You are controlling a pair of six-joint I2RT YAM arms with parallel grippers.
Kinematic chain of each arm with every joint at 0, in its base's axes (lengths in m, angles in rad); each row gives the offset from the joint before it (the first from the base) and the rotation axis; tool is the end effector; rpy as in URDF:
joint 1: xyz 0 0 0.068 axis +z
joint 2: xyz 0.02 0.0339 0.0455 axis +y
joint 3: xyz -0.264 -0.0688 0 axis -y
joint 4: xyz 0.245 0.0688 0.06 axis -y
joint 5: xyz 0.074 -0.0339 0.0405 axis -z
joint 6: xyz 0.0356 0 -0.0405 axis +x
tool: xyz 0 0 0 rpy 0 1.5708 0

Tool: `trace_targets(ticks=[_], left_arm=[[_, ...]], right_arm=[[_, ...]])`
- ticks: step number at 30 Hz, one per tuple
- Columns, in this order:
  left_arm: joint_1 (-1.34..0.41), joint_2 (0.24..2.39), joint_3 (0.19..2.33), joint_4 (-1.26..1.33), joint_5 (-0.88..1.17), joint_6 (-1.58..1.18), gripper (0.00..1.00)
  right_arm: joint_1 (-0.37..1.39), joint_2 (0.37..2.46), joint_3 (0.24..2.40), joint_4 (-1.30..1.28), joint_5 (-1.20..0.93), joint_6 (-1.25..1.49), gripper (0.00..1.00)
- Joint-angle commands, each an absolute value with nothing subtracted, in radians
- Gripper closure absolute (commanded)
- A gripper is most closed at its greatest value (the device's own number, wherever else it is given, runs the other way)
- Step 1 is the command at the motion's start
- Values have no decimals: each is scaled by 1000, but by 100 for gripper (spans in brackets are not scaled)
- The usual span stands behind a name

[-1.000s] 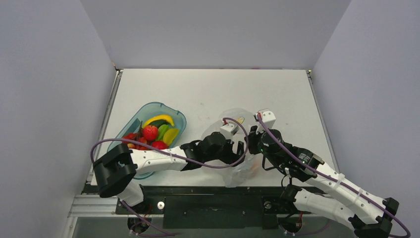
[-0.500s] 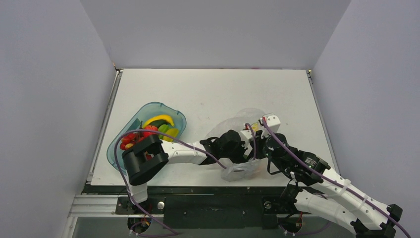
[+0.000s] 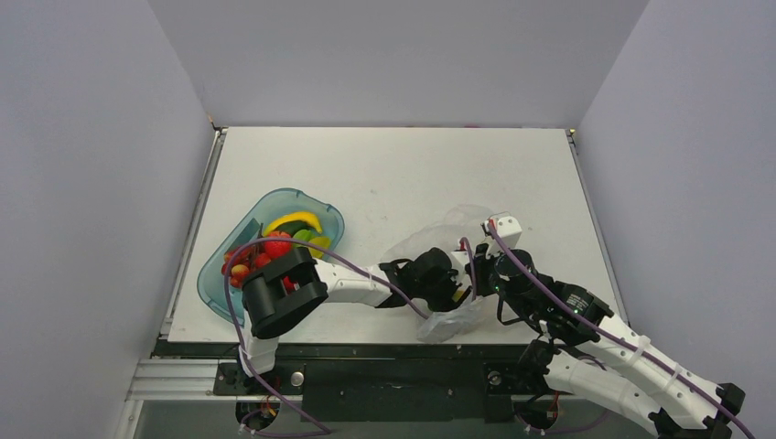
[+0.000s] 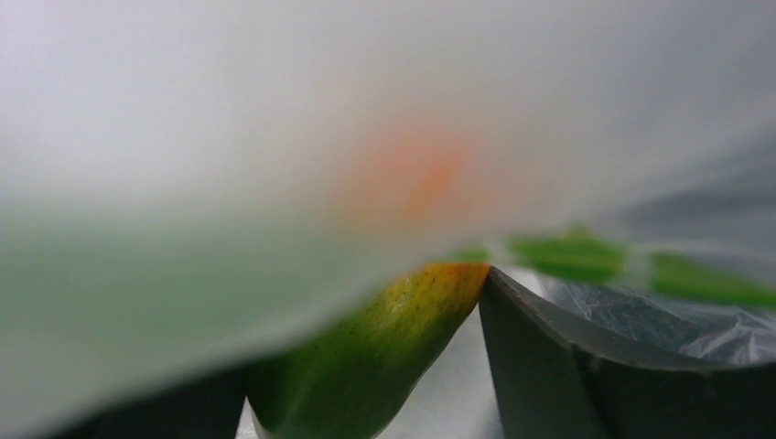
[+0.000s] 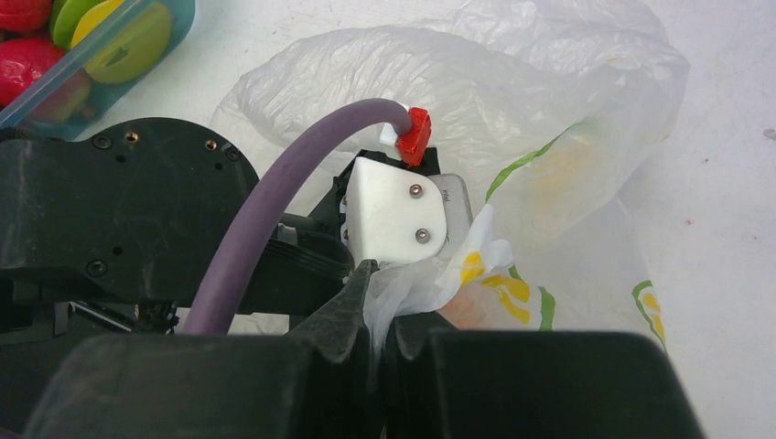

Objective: Take the fake fruits out of the plastic bag

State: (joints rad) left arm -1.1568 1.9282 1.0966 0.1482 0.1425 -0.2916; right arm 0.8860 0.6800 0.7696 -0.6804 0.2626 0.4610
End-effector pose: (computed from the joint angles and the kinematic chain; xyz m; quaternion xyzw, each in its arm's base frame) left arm 0.1589 -0.3742 0.1512 0.4054 0.8051 -0.3319 0.2781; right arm 0.0978 0.1052 0.3008 -0.1243 0.8681 0.2007 0.4367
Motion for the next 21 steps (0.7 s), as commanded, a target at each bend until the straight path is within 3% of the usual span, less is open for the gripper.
trace_targets(ticks=[1, 5, 7, 15, 21], left_arm=[[-1196, 1915, 1083, 158, 131, -299, 32], [-1199, 1865, 1080, 159, 100, -336, 51], [-1199, 1834, 1082, 144, 80, -357, 55], [-1190, 1674, 1077, 98, 65, -436, 64], [-1153, 1560, 1041, 135, 172, -514, 73]], right_arm=[[879, 682, 778, -586, 247, 466, 100], [879, 673, 777, -592, 262, 468, 100], [879, 669, 775, -597, 277, 470, 100], [873, 657, 761, -622, 354, 500, 100], [839, 666, 764, -649, 430, 527, 100]])
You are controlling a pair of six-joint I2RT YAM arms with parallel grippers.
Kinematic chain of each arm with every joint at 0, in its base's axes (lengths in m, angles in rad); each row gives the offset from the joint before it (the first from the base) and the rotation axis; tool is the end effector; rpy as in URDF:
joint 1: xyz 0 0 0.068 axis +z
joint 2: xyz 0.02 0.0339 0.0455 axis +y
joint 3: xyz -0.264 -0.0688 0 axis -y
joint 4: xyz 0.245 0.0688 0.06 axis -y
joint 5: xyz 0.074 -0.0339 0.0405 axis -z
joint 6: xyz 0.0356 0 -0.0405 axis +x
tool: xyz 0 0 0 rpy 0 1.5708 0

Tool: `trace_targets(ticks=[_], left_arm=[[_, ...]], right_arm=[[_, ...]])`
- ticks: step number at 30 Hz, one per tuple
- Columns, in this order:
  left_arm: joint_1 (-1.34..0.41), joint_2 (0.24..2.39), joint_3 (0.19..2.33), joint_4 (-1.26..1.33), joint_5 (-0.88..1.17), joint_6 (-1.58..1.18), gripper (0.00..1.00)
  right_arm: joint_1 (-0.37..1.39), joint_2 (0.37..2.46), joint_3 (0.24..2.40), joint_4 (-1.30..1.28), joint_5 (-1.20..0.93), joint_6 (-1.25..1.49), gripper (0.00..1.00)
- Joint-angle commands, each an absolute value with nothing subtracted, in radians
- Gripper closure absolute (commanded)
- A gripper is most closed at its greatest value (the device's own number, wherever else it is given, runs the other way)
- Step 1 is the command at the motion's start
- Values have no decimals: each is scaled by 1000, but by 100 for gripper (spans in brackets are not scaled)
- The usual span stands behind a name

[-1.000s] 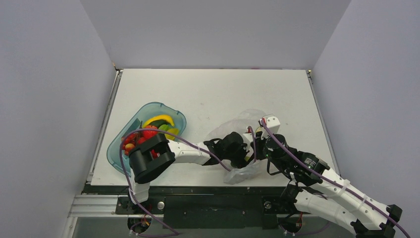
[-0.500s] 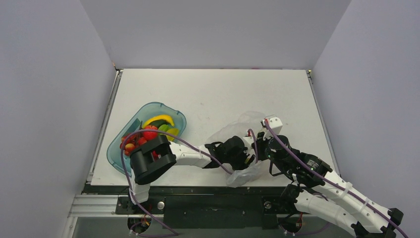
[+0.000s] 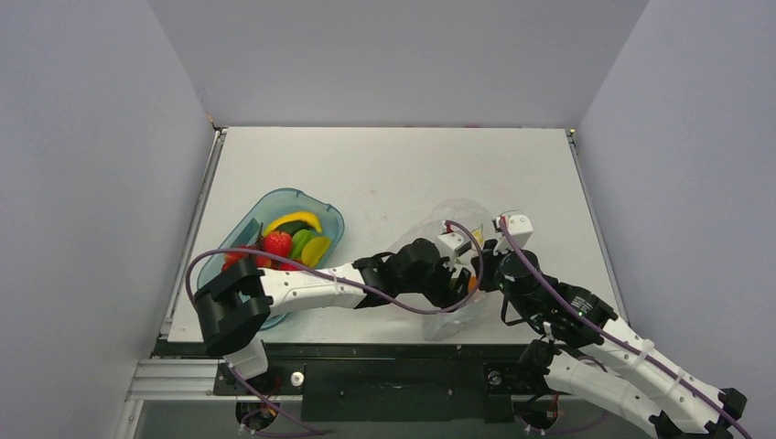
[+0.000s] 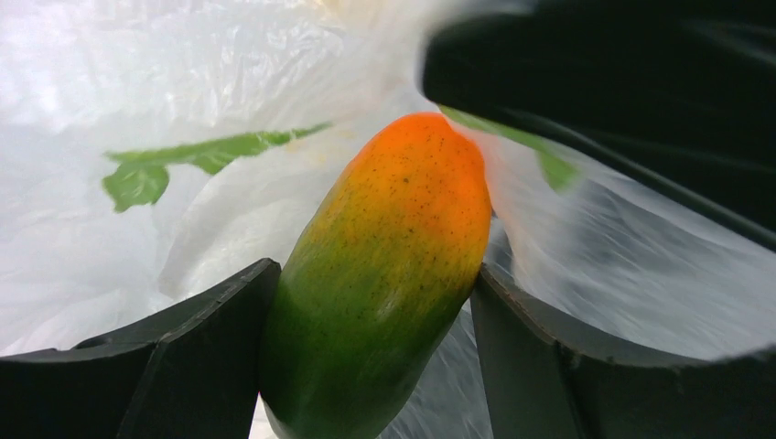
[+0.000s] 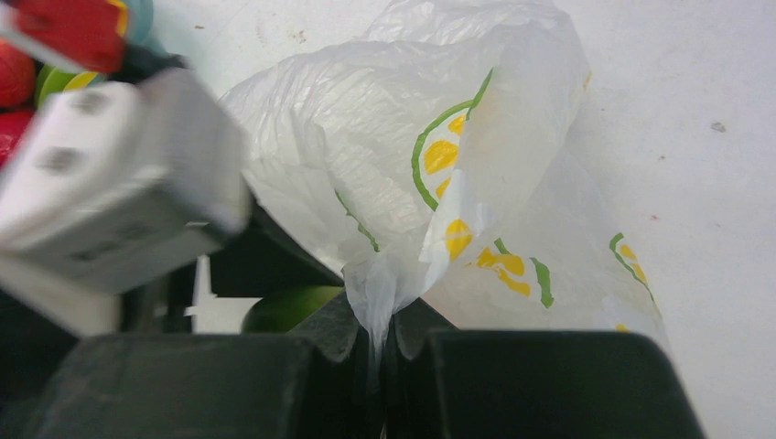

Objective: Take the fake fruits out of the plastic bag

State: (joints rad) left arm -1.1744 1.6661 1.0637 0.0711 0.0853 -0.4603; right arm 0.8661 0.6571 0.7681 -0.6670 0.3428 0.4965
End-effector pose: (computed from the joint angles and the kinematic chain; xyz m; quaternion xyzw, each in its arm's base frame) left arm 0.1421 -0.3474 0.2315 0.3229 0.8051 -0.3872 0.3125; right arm 0.0993 0.0983 0.3048 -0.0768 0.8618 0.1857 0.4658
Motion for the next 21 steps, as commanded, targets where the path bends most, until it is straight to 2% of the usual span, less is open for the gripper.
trace_targets(ticks=[1, 8, 11, 16, 21], left_arm=[[-1136, 1546, 1023, 143, 198, -527, 76], [-1009, 1341, 891, 236, 315, -653, 82], [-943, 1223, 880, 159, 320, -632, 83], [-840, 1068, 921, -105, 193, -517, 91], [-713, 948, 928, -358, -30, -445, 92]], right_arm=[[821, 667, 766, -652, 438, 529, 100], [741, 697, 783, -694, 520, 536, 100], [720, 722, 803, -710, 571, 546, 100], [683, 749, 839, -762, 724, 583, 100], [600, 764, 882, -795, 844, 590, 100]])
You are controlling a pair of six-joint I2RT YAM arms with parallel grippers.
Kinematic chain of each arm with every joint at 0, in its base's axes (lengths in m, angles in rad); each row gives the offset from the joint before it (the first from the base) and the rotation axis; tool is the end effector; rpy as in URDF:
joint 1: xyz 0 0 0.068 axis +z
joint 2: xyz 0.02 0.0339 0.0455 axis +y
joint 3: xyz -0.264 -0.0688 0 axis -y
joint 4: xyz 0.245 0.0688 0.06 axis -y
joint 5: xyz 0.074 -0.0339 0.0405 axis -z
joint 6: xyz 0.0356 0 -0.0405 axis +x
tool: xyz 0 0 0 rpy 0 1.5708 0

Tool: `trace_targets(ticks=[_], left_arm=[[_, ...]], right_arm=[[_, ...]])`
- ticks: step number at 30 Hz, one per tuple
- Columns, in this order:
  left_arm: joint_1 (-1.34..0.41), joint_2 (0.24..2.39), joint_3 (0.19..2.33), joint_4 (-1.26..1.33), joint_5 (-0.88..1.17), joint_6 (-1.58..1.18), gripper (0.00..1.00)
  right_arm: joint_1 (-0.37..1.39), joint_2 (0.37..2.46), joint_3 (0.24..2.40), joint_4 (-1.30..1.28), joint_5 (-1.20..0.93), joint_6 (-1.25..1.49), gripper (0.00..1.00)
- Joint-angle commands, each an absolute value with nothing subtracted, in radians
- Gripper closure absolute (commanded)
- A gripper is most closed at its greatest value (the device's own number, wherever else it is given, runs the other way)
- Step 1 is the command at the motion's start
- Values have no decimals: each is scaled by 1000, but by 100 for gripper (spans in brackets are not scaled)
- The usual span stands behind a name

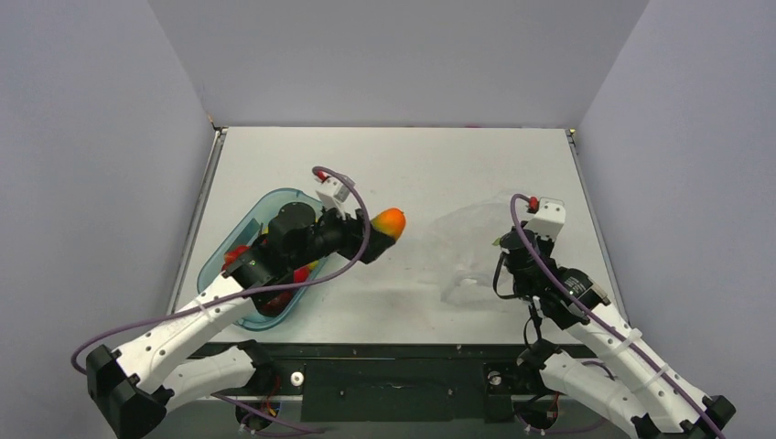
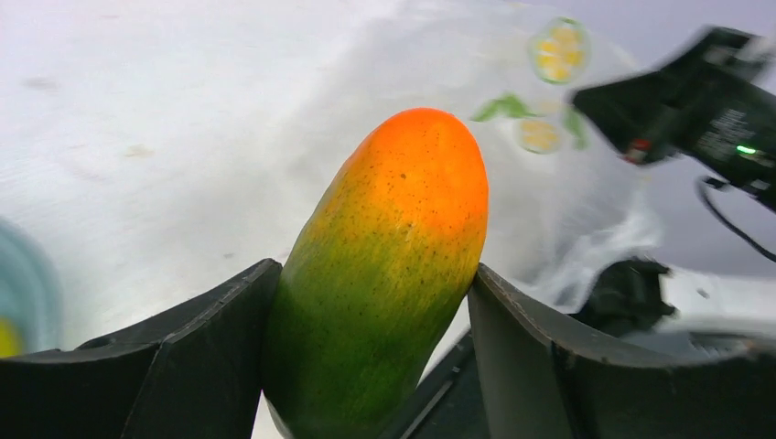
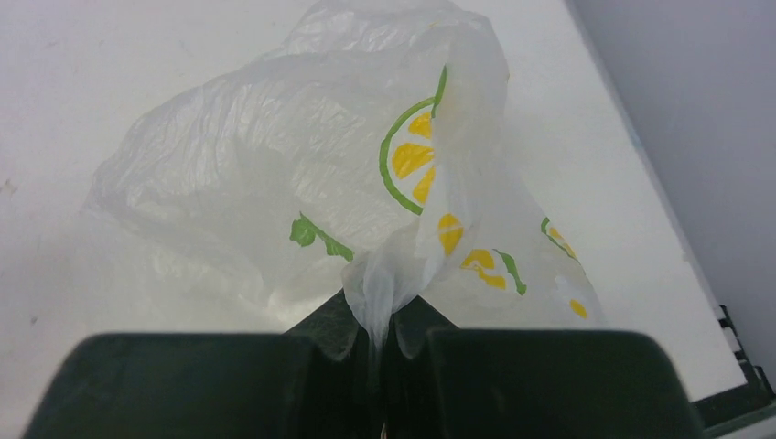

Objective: Take the fake fruits out of the plastic bag

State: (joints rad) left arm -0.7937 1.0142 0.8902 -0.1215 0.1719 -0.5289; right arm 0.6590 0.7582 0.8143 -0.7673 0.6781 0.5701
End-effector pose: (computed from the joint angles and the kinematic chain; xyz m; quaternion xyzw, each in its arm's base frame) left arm 0.1618 -0.1731 0.3404 0.1560 0.7716 -0.4298 0.4422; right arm 0.1296 0.0721 0.3023 0.1004 0.8626 -0.0204 0.4954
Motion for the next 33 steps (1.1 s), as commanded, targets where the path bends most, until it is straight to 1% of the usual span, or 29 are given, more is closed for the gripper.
trace_targets(ticks=[1, 3, 6, 10, 11, 13, 16, 18, 19, 20, 21, 22, 23, 24, 25, 26, 27, 28, 29, 30, 31, 33], left_arm=[[-670, 938, 926, -385, -60, -442, 92], [-613, 917, 920, -485, -166, -439, 92], [-536, 892, 891, -539, -327, -445, 92], [-415, 885, 828, -511, -356, -435, 90], [-401, 895, 818, -484, -353, -436, 89], [-366, 921, 786, -435, -316, -426, 83], [-345, 970, 772, -367, -256, -389, 74], [-339, 1019, 782, -350, -257, -384, 72], [-338, 1051, 789, -347, -257, -396, 72], [-336, 1065, 791, -343, -247, -403, 73], [-335, 1087, 790, -328, -220, -412, 73], [-335, 1098, 788, -317, -203, -415, 73], [-334, 1115, 782, -301, -173, -422, 71], [-334, 1124, 780, -296, -162, -426, 65], [-334, 1140, 777, -295, -144, -432, 61], [-334, 1147, 777, -296, -139, -434, 54], [-334, 1158, 774, -301, -135, -437, 45], [-334, 1162, 773, -304, -135, -438, 40], [-333, 1167, 772, -306, -138, -439, 32], [-332, 1170, 773, -314, -140, -439, 27], [-332, 1170, 778, -318, -142, -438, 21], [-331, 1166, 790, -336, -141, -436, 16]], right_arm=[[565, 767, 892, -798, 851, 576, 100], [509, 782, 904, -807, 871, 558, 100], [431, 805, 909, -808, 884, 525, 100], [412, 820, 913, -805, 863, 519, 100], [411, 820, 914, -803, 852, 515, 95], [411, 823, 919, -800, 810, 501, 90], [411, 821, 928, -799, 714, 469, 85], [411, 812, 934, -800, 653, 459, 79], [410, 804, 937, -801, 615, 457, 75], [412, 801, 939, -803, 598, 454, 72], [412, 792, 941, -803, 568, 451, 66], [413, 786, 943, -804, 556, 443, 62], [414, 774, 947, -803, 538, 439, 56], [414, 770, 953, -803, 532, 435, 48], [414, 758, 957, -806, 521, 432, 45], [414, 751, 965, -805, 519, 424, 40], [414, 738, 969, -808, 516, 419, 37], [415, 732, 977, -807, 513, 409, 33], [414, 721, 983, -809, 510, 404, 32], [415, 717, 992, -810, 511, 394, 28], [415, 710, 998, -813, 512, 385, 27], [414, 702, 1016, -822, 513, 370, 24]])
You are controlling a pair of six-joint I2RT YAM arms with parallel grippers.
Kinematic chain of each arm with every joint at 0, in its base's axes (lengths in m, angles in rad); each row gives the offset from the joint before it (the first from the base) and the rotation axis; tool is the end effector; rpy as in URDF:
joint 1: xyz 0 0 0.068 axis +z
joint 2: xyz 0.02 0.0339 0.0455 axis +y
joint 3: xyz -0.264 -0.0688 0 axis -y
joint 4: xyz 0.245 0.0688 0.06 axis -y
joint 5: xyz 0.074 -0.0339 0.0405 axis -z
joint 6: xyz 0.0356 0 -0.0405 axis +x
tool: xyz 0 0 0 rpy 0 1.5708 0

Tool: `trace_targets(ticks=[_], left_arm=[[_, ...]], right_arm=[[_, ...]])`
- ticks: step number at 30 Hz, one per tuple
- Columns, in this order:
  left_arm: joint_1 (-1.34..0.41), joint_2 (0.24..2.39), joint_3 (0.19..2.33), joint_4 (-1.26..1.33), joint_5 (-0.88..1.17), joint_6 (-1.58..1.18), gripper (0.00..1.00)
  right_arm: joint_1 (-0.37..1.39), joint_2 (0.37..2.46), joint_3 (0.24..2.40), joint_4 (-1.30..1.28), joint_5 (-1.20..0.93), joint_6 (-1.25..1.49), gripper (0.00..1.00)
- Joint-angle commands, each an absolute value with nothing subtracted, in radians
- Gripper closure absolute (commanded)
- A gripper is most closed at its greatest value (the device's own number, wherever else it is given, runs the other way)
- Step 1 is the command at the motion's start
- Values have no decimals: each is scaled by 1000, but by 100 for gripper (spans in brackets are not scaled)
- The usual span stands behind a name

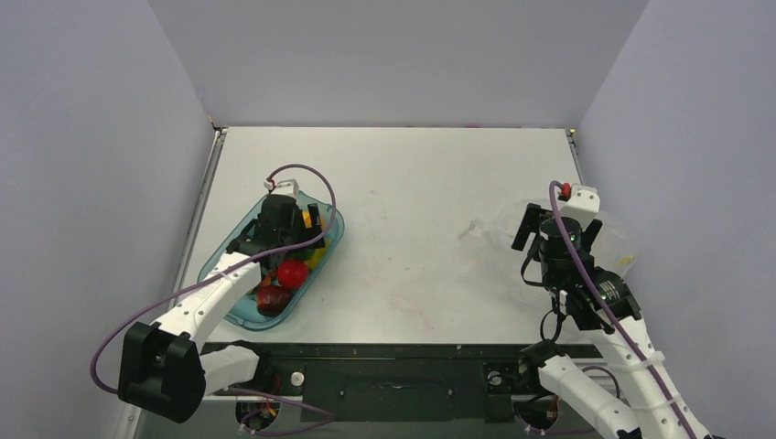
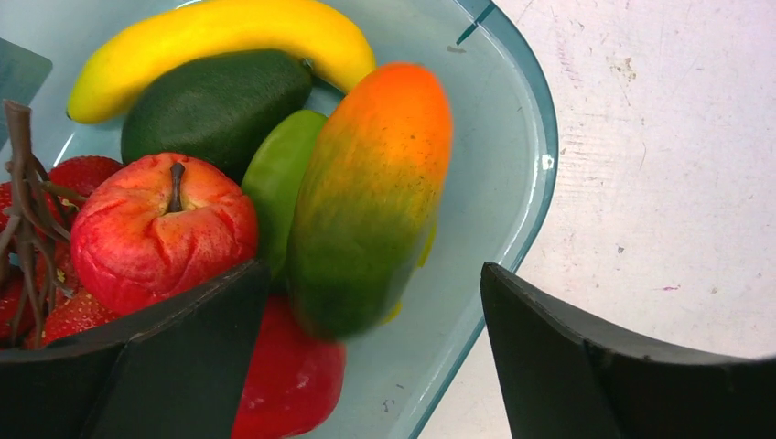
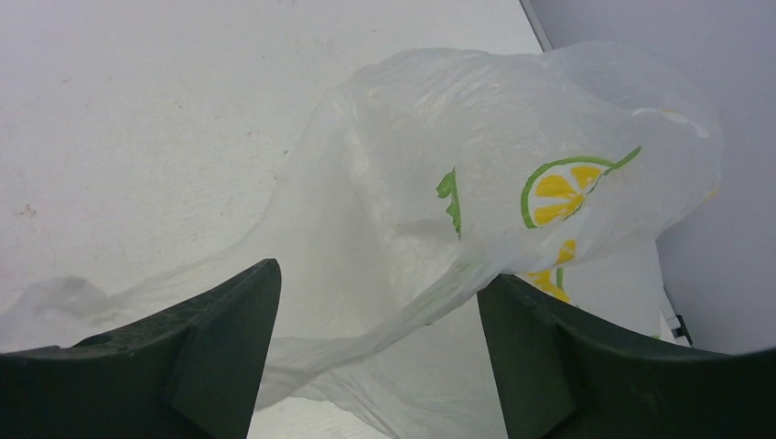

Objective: Take the fake fruits out of the plastic bag

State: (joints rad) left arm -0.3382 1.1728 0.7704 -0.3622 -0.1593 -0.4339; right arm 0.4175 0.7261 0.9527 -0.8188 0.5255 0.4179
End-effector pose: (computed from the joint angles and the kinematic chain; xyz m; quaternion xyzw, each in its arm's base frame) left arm 0.2334 -0.0761 0.2406 -0.0750 0.9144 -0.0794 0.3898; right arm 0.1305 0.0383 0.3438 0.1222 0.8523 -0.0254 0.5079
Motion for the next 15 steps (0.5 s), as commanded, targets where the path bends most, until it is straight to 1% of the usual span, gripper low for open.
trace_targets(ticks=[1, 4, 7, 12, 15], left_arm=[[-331, 1162, 795, -346, -139, -436, 15], [-331, 1124, 824, -379, -135, -436, 12], [-331, 1054, 870, -441, -123, -434, 12], [-330, 928, 977, -531, -29, -417, 10], [-330, 857, 1087, -578, 68, -408, 9]], right_arm=[[414, 698, 1029, -825, 516, 366, 22], [415, 675, 1061, -847, 514, 356, 20], [414, 652, 1111, -873, 505, 367, 19], [415, 611, 1200, -889, 501, 400, 16], [415, 578, 1237, -890, 519, 428, 16]])
